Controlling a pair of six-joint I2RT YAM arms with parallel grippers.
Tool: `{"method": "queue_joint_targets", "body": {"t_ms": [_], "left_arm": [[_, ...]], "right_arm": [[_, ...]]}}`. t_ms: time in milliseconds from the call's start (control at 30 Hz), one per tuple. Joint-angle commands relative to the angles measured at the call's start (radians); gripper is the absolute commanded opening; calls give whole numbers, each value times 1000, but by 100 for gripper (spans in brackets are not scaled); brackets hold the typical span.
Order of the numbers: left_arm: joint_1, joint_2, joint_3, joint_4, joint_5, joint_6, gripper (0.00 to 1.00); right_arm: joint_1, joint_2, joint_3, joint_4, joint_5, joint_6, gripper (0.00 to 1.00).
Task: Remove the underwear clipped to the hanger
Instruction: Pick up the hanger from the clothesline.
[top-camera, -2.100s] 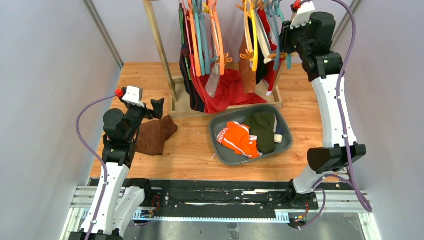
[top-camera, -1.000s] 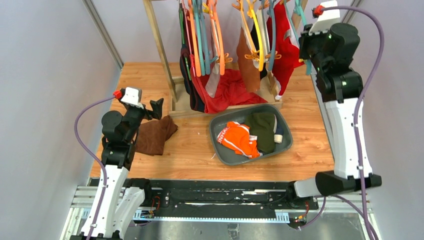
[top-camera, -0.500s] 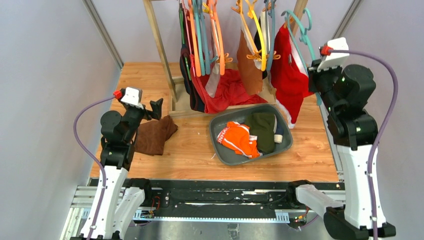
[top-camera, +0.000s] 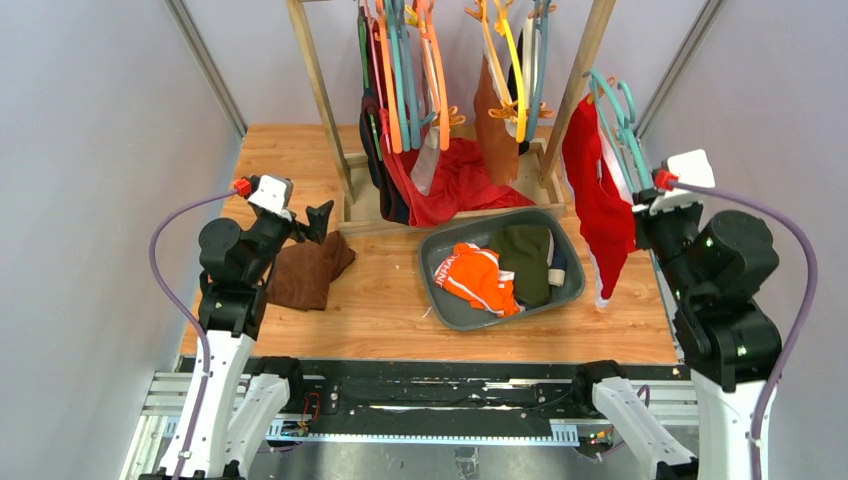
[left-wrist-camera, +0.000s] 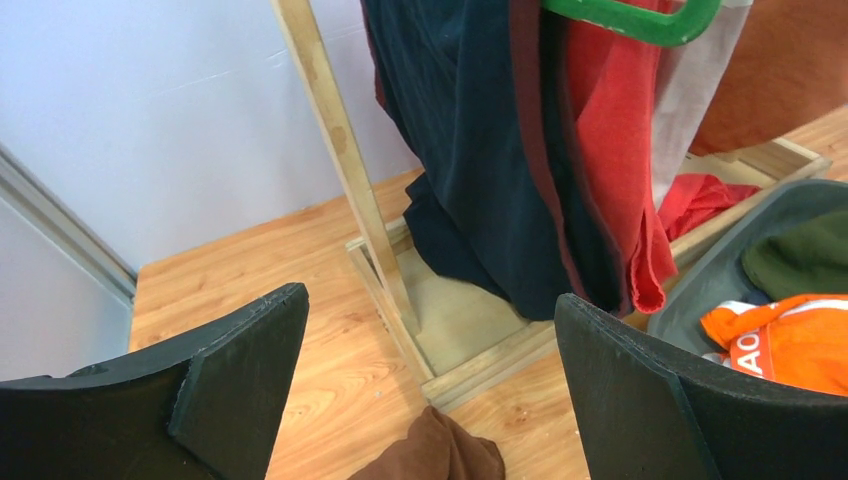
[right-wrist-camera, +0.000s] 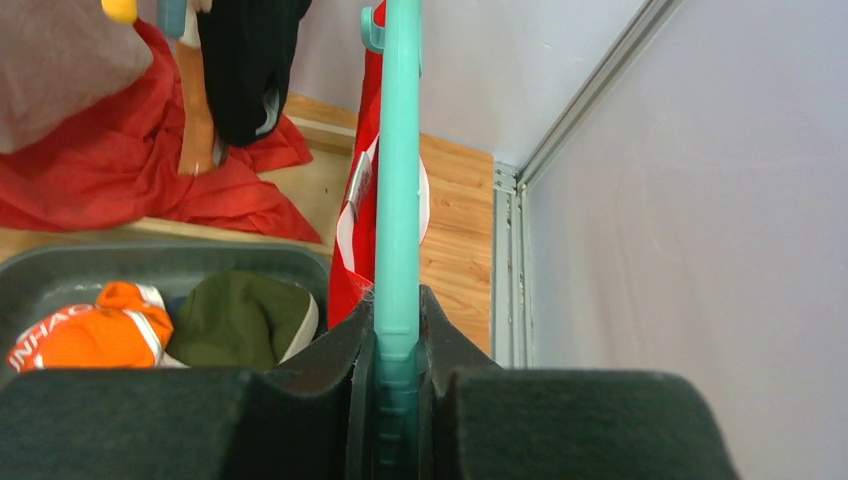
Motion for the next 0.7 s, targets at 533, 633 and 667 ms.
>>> {"method": "queue_joint_targets", "body": {"t_ms": [533,633,667], "left_arm": [[9,110,121,-167,174,100,98],[9,117,135,-200,215,129,98],[9,119,141,-213,236,144,98]], "right_arm": [[-25,-223,-31,-354,-392,-265,1],[-25,-220,-20,-392,-547,-301,1],[-25,-212,-15,-404,-598,-309,1]]}}
